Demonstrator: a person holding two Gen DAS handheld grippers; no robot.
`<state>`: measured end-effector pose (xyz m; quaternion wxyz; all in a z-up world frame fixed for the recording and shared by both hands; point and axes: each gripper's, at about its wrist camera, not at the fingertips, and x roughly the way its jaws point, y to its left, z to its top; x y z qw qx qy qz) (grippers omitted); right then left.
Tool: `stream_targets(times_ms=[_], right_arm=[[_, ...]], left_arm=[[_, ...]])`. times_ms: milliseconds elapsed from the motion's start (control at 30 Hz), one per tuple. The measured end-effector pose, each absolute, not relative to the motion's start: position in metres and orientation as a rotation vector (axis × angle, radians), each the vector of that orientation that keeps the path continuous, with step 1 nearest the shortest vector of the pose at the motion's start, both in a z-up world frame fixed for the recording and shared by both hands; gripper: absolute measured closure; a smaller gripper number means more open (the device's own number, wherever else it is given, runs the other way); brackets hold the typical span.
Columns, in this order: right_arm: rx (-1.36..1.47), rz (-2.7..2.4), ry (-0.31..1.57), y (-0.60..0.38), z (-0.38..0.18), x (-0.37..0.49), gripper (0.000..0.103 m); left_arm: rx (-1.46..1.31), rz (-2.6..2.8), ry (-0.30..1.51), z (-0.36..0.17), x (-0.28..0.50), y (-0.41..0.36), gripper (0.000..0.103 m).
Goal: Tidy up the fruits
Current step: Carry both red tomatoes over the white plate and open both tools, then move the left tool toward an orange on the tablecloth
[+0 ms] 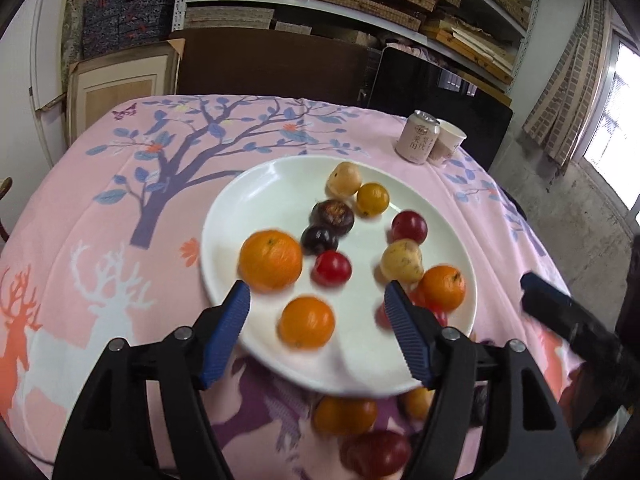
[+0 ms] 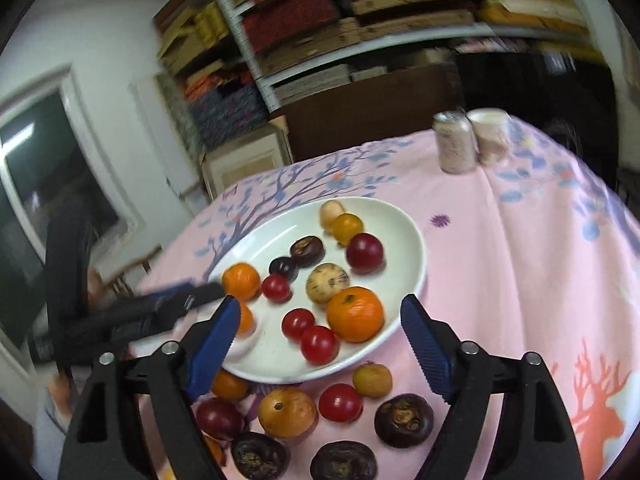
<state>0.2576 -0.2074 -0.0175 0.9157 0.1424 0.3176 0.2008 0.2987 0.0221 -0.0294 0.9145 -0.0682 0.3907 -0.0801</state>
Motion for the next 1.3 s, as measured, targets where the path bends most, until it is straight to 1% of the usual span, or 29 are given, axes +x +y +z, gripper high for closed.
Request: stream_targets(times_ms=[100,167,200,367,700,733,800,867,1033,1200,1300], right_arm=[[0.413,0.408,0.683,-0.228,-0.025,0.261,0.018],[0.458,0.391,0.699,-0.237,-0.031,0.261,0.018],[0.473,0.385,0.704,-0.24,-0.033,0.26,0.016],[0.533,0.374,0.719,-0.249,-0.041,0.253,0.01],[0.557,0.369,0.751,-0.252,-0.045,0.252,0.009],[0.557,0.369,0.754,-0.252,-0.045,0.253,0.008],[0.555,0.37,0.758,-0.251,-0.046,0.253,0.008],[0.554,0.37,0.76,-0.25,-0.046,0.253,0.008],[0.563,0.366,0.77,-0.251,-0.048,0.254,0.008],[0.576,0.365,0.774,-0.253,-0.05,0.255,0.008],[0.581,0.368,0.773,-0.253,-0.049,0.254,0.008]], left_arm=[[-0.097,-0.131,0.813,-0.037,0.273,0.022,0.033],[-0.073,-0.093,0.814,-0.043,0.257,0.023,0.02],[-0.07,-0.082,0.814,-0.045,0.251,0.023,0.018],[-0.053,-0.116,0.826,-0.051,0.242,0.016,0.018],[-0.017,-0.153,0.905,-0.067,0.255,0.008,0.018],[-0.02,-0.157,0.911,-0.067,0.256,0.009,0.017],[-0.028,-0.155,0.926,-0.069,0.259,0.011,0.013],[-0.043,-0.146,0.951,-0.071,0.263,0.015,0.004],[-0.182,-0.154,1.04,-0.079,0.274,0.04,0.004],[-0.164,-0.036,0.982,-0.07,0.262,0.059,0.004],[-0.213,0.045,0.973,-0.069,0.258,0.081,0.004]])
